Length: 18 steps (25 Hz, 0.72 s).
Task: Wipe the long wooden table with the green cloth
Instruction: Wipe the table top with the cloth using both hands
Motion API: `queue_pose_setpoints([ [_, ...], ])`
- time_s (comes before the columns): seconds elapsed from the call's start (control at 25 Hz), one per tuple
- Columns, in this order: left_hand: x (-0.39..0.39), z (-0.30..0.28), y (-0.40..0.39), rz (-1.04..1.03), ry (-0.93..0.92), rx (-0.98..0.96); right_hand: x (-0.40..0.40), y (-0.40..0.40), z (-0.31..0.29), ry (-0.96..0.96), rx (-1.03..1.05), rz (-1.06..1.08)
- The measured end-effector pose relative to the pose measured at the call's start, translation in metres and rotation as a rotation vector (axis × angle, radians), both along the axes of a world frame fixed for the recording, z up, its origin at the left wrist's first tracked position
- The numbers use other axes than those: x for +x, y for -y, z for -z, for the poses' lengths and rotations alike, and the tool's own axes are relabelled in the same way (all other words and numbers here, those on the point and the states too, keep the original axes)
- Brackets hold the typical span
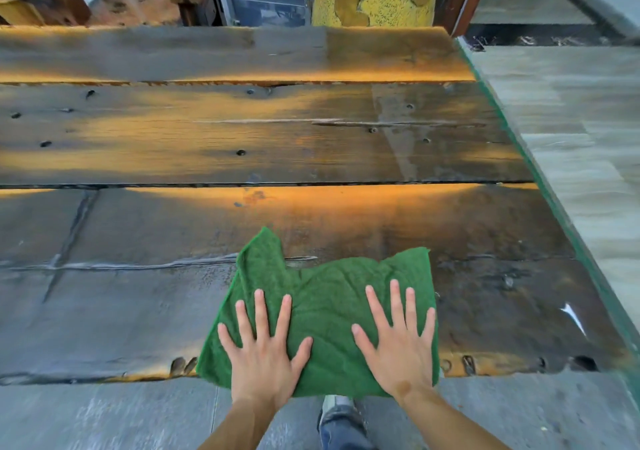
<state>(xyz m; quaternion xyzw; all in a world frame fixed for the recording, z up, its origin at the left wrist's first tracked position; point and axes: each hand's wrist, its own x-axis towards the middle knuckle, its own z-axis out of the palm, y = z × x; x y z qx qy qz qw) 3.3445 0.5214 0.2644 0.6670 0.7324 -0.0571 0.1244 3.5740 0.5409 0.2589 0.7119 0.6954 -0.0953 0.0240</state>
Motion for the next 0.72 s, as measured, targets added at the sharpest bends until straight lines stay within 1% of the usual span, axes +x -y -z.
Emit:
queue_pose_setpoints([
  [0.16, 0.008, -0.005, 0.027, -0.015, 0.036, -0.077, 0.014, 0.026, -0.001, 0.017, -0.051, 0.013],
  [0.32, 0.022, -0.01, 0.024, -0.076, 0.109, -0.101, 0.016, 0.028, -0.002, 0.002, -0.092, 0.099],
  [0.52, 0.041, -0.004, -0.019, -0.066, 0.107, -0.059, 0.031, 0.002, 0.004, 0.018, -0.074, 0.189],
  [0.72, 0.061, 0.001, -0.077, -0.024, 0.077, -0.046, 0.055, -0.059, 0.004, 0.02, -0.057, 0.206],
])
